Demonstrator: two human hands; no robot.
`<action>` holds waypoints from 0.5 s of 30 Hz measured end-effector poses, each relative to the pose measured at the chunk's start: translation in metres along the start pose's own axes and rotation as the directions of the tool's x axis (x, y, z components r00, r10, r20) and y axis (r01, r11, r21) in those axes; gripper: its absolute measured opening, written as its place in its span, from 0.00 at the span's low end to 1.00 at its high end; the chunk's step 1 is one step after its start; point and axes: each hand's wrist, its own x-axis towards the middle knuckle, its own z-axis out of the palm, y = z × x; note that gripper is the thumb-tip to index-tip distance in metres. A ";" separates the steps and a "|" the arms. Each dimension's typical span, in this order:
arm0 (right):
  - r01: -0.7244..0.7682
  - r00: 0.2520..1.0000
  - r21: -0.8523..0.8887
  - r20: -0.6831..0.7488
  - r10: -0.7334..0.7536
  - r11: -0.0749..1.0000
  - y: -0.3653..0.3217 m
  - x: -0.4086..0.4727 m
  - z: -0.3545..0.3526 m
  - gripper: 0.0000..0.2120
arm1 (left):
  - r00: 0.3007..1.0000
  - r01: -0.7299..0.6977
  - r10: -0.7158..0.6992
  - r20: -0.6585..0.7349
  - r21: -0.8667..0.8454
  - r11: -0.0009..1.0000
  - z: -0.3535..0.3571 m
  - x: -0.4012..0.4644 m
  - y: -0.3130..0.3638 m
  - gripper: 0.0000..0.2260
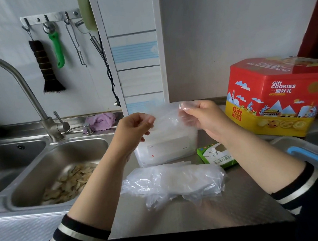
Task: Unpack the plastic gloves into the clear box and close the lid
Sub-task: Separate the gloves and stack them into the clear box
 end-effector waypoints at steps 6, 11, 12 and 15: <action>0.027 0.990 -0.287 -0.124 -0.065 0.958 -0.011 0.020 0.008 0.13 | 0.996 -0.022 0.017 -0.091 -0.052 0.998 -0.011 0.018 -0.004 0.04; 0.157 0.972 -0.341 -0.115 -0.207 0.927 -0.014 0.034 0.015 0.12 | 0.955 -0.046 0.044 -0.294 0.000 0.999 -0.025 0.035 -0.005 0.16; 0.169 0.973 -0.301 -0.103 -0.208 0.939 -0.015 0.035 0.017 0.12 | 0.950 -0.063 0.072 -0.302 0.040 0.997 -0.027 0.038 -0.005 0.22; 0.187 0.977 -0.199 -0.064 -0.203 0.962 -0.016 0.038 0.024 0.13 | 0.996 -0.055 0.057 -0.075 0.035 0.998 -0.025 0.052 0.000 0.35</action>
